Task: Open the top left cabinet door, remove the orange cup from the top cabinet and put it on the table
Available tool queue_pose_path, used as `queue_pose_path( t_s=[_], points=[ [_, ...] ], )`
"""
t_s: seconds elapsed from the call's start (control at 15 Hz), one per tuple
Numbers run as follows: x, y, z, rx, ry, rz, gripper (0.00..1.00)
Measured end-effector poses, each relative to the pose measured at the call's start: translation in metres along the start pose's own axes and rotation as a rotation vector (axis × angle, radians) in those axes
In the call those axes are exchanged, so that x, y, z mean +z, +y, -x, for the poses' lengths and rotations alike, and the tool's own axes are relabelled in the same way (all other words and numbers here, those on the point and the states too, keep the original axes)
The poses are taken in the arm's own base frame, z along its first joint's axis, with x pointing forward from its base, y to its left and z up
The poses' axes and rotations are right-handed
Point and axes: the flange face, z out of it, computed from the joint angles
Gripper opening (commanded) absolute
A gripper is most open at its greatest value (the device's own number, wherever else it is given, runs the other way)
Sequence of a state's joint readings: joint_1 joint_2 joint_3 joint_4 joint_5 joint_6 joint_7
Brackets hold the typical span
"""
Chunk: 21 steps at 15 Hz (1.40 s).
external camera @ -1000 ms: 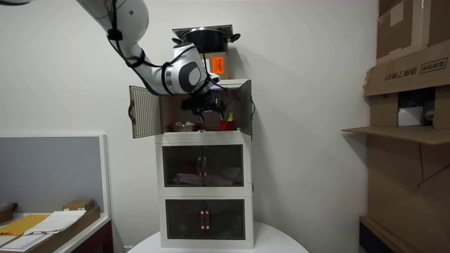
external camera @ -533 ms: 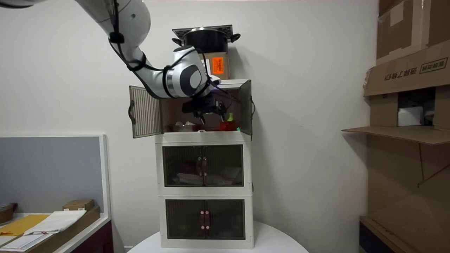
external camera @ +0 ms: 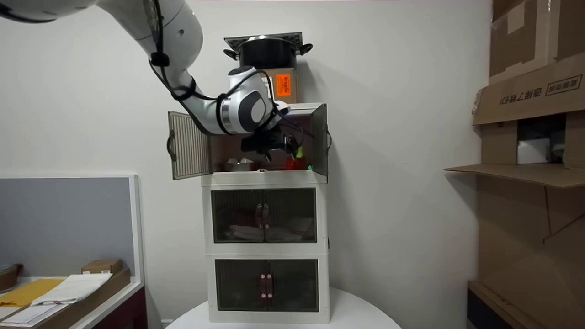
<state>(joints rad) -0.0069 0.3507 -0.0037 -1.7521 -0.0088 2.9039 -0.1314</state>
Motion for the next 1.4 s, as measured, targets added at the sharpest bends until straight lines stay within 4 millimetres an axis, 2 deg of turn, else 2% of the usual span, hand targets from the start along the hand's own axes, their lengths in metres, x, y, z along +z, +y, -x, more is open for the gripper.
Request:
queue_pose_path(
  t_s=[0.73, 1.07, 1.13, 1.2, 1.4],
  points=[
    [0.031, 0.003, -0.028, 0.000, 0.052, 0.007, 1.00],
    [0.047, 0.001, -0.030, 0.000, 0.042, 0.000, 0.98],
    [0.050, 0.001, -0.030, 0.000, 0.038, -0.001, 0.73],
    [0.053, 0.001, -0.030, 0.000, 0.034, -0.001, 0.73],
    [0.059, 0.001, -0.031, 0.000, 0.029, -0.002, 0.50]
  ],
)
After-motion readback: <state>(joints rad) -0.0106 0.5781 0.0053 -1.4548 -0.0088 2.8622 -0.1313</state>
